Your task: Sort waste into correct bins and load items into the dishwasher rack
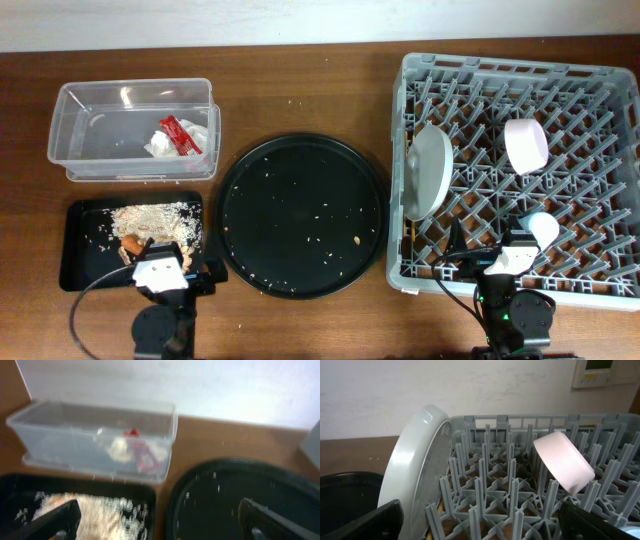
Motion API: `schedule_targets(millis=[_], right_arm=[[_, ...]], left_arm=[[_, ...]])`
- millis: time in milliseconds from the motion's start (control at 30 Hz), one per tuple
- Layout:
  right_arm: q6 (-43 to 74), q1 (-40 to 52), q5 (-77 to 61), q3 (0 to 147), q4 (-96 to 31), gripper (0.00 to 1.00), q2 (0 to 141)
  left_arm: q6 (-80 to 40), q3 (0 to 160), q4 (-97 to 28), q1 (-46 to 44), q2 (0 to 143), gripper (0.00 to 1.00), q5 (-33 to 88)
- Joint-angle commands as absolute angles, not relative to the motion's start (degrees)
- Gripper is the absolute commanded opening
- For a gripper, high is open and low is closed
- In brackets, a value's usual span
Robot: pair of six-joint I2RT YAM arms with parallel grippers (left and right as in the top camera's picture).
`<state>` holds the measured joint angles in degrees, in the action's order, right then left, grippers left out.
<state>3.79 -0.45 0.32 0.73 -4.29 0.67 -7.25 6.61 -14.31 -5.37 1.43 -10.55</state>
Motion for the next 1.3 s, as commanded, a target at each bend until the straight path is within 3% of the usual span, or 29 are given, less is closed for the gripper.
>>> schedule_targets(millis=[0, 1267], right_arm=[[3.42, -0.78, 0.23, 0.32, -4.47, 0.98, 0.36], [3.4, -0.78, 0.23, 0.32, -4.47, 0.98, 0.36]], left_arm=[[-6.55, 1.89, -6.55, -5.13, 0.27, 1.0, -10.81], [-6.55, 0.49, -3.53, -5.13, 0.34, 1.0, -10.76]])
